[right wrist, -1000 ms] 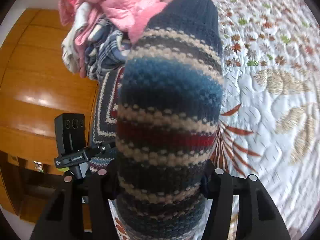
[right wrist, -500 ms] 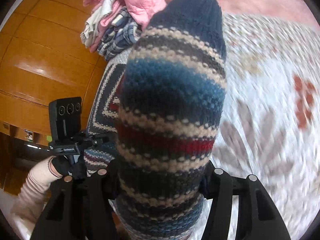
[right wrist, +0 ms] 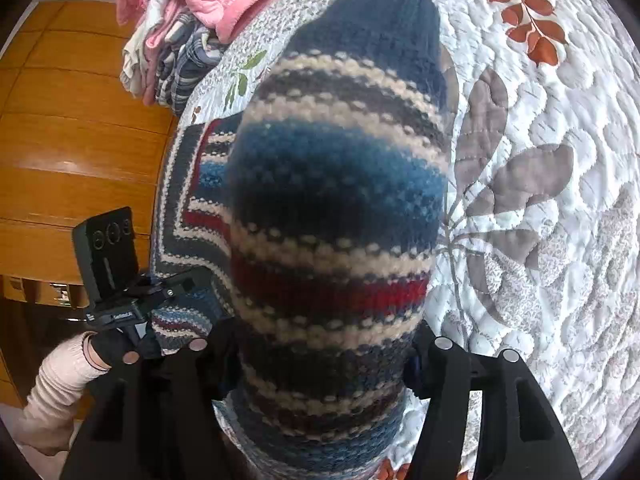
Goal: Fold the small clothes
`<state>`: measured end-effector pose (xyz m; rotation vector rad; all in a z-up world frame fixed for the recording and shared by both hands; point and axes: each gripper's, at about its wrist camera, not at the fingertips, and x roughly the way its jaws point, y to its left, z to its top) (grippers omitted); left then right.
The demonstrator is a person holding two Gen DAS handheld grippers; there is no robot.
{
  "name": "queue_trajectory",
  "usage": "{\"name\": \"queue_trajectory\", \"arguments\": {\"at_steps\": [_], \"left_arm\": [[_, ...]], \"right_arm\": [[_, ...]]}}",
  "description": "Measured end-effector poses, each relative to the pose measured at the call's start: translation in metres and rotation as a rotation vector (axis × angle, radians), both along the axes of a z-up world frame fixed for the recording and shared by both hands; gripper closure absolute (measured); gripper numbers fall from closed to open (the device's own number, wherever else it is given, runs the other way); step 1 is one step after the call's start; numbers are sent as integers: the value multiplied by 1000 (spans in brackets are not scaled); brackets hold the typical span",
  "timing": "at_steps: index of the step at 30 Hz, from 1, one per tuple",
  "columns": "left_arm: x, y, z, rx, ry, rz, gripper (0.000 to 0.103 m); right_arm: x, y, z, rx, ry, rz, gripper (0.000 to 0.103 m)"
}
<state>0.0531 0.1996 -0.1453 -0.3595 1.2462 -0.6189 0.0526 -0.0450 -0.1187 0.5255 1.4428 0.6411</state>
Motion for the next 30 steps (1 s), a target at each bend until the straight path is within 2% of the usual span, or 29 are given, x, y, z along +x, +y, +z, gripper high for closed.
{"name": "queue_trajectory", "arguments": {"at_steps": [2, 8, 11, 17, 20, 21, 23, 24, 27, 30], "left_arm": [[-12, 16, -6, -2, -14, 6, 44], [-4, 17, -10, -1, -44, 22, 40], [-8, 23, -3, 4, -19, 55, 39], [-29, 29, 39, 120, -44, 111, 40], [-43, 39, 59, 188, -45, 174, 35], [-49, 42, 64, 189, -46, 184, 35], [-61, 38, 76, 249, -63, 204, 32], [-68, 38, 82, 262, -77, 204, 26], [-91, 37, 96, 283, -116, 212, 22], [-107, 28, 100, 340, -128, 226, 20]], "right_arm": [[-4, -3, -2, -6, -6, -9, 34], [-12, -4, -11, -13, 11, -53, 25], [-15, -3, -3, -64, 0, -58, 23], [-35, -12, 44, -249, -67, -119, 22], [-54, -15, 72, -320, -118, -161, 21], [-59, -15, 78, -325, -137, -169, 19], [-74, -12, 96, -358, -180, -183, 13], [-78, -10, 101, -377, -193, -184, 12], [-102, -1, 118, -475, -262, -180, 9], [-120, 12, 125, -571, -290, -177, 5]]}}
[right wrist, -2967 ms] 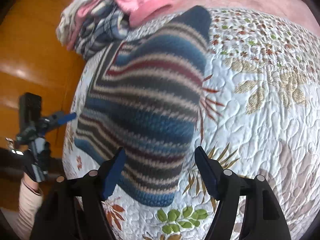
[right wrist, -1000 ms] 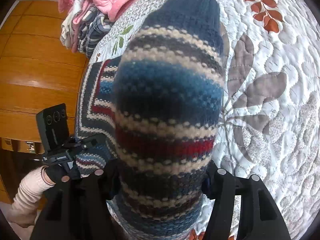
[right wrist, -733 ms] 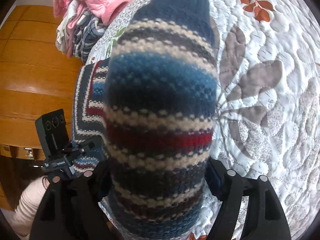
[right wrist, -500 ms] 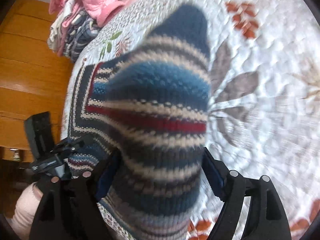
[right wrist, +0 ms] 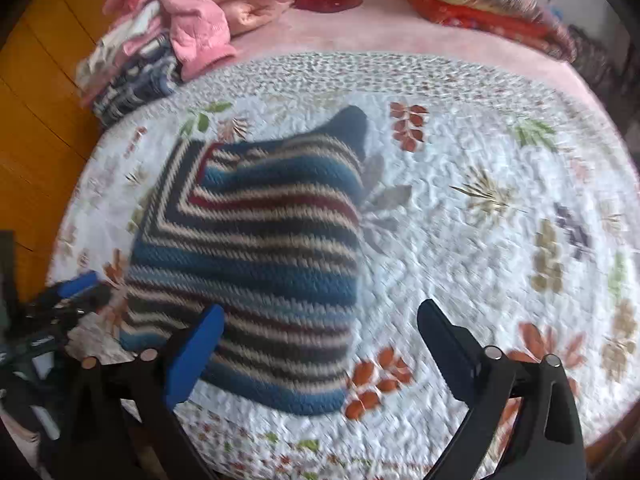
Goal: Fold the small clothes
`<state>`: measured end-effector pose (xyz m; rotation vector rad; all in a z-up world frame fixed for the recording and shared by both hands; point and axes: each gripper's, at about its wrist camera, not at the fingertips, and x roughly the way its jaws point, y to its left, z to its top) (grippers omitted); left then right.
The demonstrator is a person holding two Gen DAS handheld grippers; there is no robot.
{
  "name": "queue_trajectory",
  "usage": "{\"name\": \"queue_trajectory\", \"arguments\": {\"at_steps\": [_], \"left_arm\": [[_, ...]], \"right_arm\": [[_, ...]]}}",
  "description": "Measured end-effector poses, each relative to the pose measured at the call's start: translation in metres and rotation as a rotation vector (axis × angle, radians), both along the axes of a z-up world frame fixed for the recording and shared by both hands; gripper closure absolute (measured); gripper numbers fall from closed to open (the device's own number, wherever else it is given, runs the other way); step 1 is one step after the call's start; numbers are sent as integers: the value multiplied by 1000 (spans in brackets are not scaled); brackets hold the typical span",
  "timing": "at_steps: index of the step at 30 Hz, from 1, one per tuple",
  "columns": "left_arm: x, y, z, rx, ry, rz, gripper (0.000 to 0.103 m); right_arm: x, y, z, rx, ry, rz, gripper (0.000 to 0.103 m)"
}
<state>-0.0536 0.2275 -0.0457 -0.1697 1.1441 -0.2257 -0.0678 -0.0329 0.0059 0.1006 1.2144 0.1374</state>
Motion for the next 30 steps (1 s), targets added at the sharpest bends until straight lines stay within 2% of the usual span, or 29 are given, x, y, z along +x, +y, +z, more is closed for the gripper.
{"name": "queue_trajectory", "arguments": {"at_steps": [4, 9, 11, 14, 18, 30], "left_arm": [[-24, -2, 0, 77, 16, 27, 13], [-51, -10, 2, 100, 29, 39, 12], [-61, -13, 3, 99, 24, 40, 12], [-73, -19, 3, 143, 27, 40, 11], [-89, -23, 4, 156, 19, 46, 11], [-117, -19, 15, 217, 24, 94, 9]], "right_arm": [[-27, 12, 4, -30, -14, 4, 4], [-64, 19, 8, -49, -32, -21, 4], [-76, 22, 7, -86, -42, -30, 4], [-93, 28, 5, -117, -44, -36, 4], [-105, 31, 4, -75, -40, -40, 4], [-125, 40, 24, -95, -109, -85, 4]]}}
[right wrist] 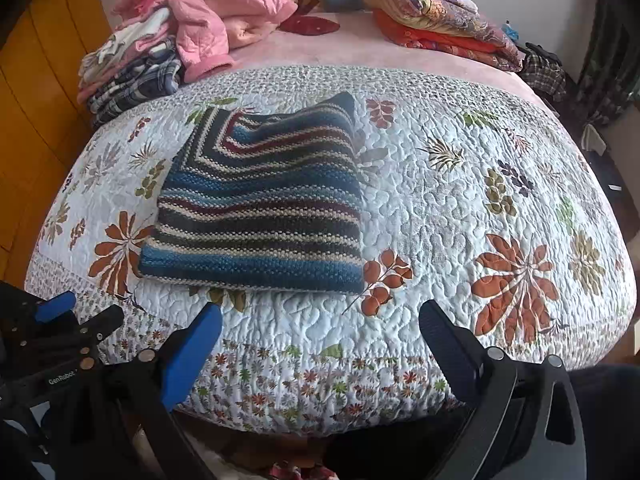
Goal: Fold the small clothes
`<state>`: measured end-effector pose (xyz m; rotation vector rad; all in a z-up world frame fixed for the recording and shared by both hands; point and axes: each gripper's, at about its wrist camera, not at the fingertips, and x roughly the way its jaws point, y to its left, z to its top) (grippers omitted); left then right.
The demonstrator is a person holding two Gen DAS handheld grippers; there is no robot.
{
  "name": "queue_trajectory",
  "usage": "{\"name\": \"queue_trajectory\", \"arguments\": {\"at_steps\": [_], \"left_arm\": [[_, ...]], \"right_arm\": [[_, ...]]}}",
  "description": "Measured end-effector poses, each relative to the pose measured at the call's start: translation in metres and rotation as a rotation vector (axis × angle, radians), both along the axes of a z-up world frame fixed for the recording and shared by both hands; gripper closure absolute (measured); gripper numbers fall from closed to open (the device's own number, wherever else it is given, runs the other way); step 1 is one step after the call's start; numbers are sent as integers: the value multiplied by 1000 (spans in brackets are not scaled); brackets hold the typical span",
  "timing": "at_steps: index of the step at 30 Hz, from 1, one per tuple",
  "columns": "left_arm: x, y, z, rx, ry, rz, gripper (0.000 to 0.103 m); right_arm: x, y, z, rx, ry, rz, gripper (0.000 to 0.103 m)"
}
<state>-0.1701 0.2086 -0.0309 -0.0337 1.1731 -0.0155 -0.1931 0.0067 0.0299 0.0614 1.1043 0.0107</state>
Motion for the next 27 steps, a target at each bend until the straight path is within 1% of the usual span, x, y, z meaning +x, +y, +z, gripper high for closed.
{"name": "queue_trajectory", "arguments": {"at_steps": [3, 8, 13, 15, 18, 21, 27], "left_arm": [[-2, 0, 3, 17, -6, 8, 9], [-3, -1, 7, 30, -15, 9, 9], [-7, -1, 20, 70, -53, 8, 9], [-9, -2, 26, 93, -68, 3, 9], [-11, -4, 32, 96, -75, -4, 9], [-12, -9, 35, 100, -76, -6, 9], [-13, -19, 44, 134, -102, -15, 9]], "right_arm": [[-5, 4, 0, -6, 3, 0, 4], [-8, 13, 0, -56, 25, 25, 4], [-16, 18, 8, -102, 16, 21, 4], [-18, 16, 13, -88, 7, 21, 4], [-18, 11, 19, -54, -1, 19, 4], [-19, 10, 24, -53, -11, 17, 4], [-17, 0, 31, -41, -16, 12, 4]]}}
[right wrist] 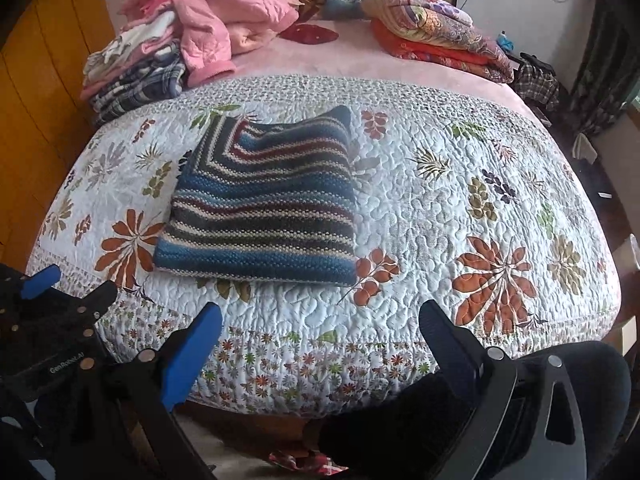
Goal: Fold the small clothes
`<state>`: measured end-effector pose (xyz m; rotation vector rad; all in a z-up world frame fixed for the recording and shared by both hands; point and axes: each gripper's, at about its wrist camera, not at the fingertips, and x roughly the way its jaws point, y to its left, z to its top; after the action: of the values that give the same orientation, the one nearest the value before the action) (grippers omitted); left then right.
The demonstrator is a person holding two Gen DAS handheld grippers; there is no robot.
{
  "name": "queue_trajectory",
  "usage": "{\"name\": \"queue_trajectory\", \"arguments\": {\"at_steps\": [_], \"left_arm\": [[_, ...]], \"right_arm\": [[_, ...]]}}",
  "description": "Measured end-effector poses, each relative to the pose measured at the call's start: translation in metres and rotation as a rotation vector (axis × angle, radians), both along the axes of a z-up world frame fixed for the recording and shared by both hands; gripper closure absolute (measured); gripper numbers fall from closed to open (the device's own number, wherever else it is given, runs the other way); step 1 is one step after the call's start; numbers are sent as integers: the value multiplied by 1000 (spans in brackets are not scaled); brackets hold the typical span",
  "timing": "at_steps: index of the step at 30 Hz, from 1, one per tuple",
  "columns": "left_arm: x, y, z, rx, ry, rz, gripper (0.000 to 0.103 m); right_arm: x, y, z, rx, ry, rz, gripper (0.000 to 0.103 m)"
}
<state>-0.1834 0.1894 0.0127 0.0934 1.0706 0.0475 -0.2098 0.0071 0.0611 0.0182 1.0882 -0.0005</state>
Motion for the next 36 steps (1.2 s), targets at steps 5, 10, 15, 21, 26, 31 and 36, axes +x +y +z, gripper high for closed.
{"name": "queue_trajectory", "arguments": {"at_steps": [5, 10, 15, 21, 26, 31, 36], "left_arm": [[2, -5, 2, 14, -5, -3, 9], [3, -9, -1, 27, 2, -5, 9], [4, -11, -4, 35, 10, -8, 9], [5, -12, -6, 41, 14, -5, 9], [5, -13, -7, 45, 17, -7, 9], [5, -13, -7, 45, 16, -6, 9], [5, -13, -9, 45, 20, -4, 9]], "right_arm": [[1, -5, 0, -2, -1, -11, 4], [3, -10, -4, 5, 11, -18, 4], [4, -14, -9, 21, 20, -24, 4], [5, -14, -9, 21, 22, -23, 4], [6, -16, -12, 22, 26, -27, 4], [6, -17, -10, 6, 8, -30, 4], [6, -18, -9, 8, 7, -30, 4]]}}
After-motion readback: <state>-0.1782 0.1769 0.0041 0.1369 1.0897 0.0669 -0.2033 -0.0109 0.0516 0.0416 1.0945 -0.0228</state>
